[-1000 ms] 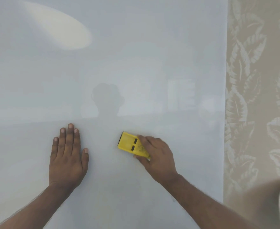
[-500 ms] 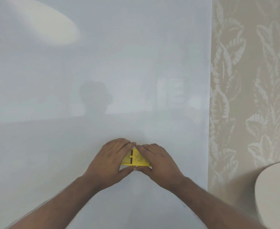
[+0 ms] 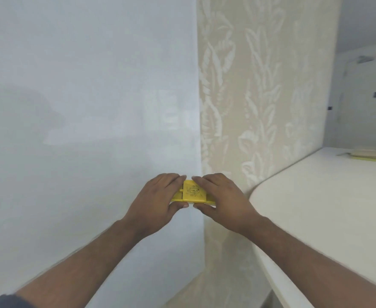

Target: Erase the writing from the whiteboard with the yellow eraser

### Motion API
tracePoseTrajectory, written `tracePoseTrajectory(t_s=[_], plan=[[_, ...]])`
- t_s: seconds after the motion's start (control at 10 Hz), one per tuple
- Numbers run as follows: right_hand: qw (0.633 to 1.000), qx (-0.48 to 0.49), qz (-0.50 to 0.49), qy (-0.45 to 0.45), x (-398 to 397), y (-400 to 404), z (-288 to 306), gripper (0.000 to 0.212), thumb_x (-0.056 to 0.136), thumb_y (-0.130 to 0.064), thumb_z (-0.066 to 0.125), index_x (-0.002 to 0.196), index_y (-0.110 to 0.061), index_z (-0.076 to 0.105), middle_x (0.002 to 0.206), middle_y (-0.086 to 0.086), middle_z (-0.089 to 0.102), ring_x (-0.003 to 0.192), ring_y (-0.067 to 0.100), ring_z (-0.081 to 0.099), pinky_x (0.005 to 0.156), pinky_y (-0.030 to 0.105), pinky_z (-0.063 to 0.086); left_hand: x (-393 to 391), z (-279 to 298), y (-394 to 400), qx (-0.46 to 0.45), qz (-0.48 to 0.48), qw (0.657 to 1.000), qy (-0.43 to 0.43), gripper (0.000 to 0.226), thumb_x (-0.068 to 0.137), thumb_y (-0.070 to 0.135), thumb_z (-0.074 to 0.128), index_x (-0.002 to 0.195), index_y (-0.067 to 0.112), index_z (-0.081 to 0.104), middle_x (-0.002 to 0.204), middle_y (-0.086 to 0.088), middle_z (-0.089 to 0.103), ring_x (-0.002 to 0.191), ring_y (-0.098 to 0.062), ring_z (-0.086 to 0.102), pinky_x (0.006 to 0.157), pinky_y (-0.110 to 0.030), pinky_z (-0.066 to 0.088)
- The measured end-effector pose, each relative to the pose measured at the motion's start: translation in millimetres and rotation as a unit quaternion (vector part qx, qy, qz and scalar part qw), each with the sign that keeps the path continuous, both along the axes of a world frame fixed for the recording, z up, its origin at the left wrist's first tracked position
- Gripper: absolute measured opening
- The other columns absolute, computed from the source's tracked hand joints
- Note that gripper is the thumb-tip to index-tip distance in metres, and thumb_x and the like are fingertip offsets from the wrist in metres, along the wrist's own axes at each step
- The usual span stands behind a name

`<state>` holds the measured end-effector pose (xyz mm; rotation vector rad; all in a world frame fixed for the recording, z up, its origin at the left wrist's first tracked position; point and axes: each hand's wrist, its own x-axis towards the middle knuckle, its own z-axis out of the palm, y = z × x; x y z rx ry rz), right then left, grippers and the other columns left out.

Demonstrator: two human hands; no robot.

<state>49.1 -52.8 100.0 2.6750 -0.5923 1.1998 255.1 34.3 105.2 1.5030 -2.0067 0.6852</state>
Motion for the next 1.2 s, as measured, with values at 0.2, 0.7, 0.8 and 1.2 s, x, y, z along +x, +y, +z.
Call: tracePoseTrajectory(t_s=[0.2, 0.7, 0.8, 1.2], plan=[[0.992, 0.035, -0.123, -0.003, -92, 9, -24, 0.059, 0.083, -0.041, 0.068, 0.136, -0.023, 0.048, 0.116, -0.003, 0.061, 0.106, 0.02, 0.053, 0.09, 0.031, 0.044, -82, -20, -43, 0.078, -0.111, 0.99, 0.027, 0.062, 0.096, 0.039, 0.062, 0.15, 0.014, 0.044, 0.147, -0.002, 0.052, 0.136, -0.021, 0.047, 0.113, -0.028, 0.033], [0.907, 0.243, -0.344, 0.004, -213, 75, -145, 0.055, 0.087, -0.047, 0.058, 0.137, -0.032, 0.043, 0.112, -0.013, 0.056, 0.106, 0.012, 0.047, 0.089, 0.025, 0.04, -221, -130, -82, 0.339, -0.266, 0.902, -0.001, 0.062, 0.099, 0.037, 0.057, 0.156, 0.024, 0.033, 0.156, 0.009, 0.039, 0.142, -0.012, 0.038, 0.113, -0.021, 0.028], [0.898, 0.257, -0.357, 0.01, -218, 79, -155, 0.053, 0.088, -0.047, 0.056, 0.137, -0.031, 0.042, 0.113, -0.012, 0.055, 0.107, 0.012, 0.047, 0.089, 0.024, 0.039, -229, -140, -84, 0.366, -0.269, 0.891, -0.007, 0.063, 0.1, 0.036, 0.056, 0.157, 0.024, 0.032, 0.159, 0.008, 0.037, 0.144, -0.012, 0.036, 0.111, -0.017, 0.023], [0.866, 0.31, -0.389, 0.052, -220, 72, -144, 0.047, 0.085, -0.053, 0.055, 0.122, -0.024, 0.051, 0.107, -0.006, 0.059, 0.104, 0.017, 0.051, 0.085, 0.031, 0.043, -225, -148, -94, 0.414, -0.277, 0.867, 0.009, 0.074, 0.101, 0.048, 0.05, 0.162, 0.023, 0.016, 0.17, 0.009, 0.014, 0.156, -0.003, 0.006, 0.122, -0.019, 0.008]])
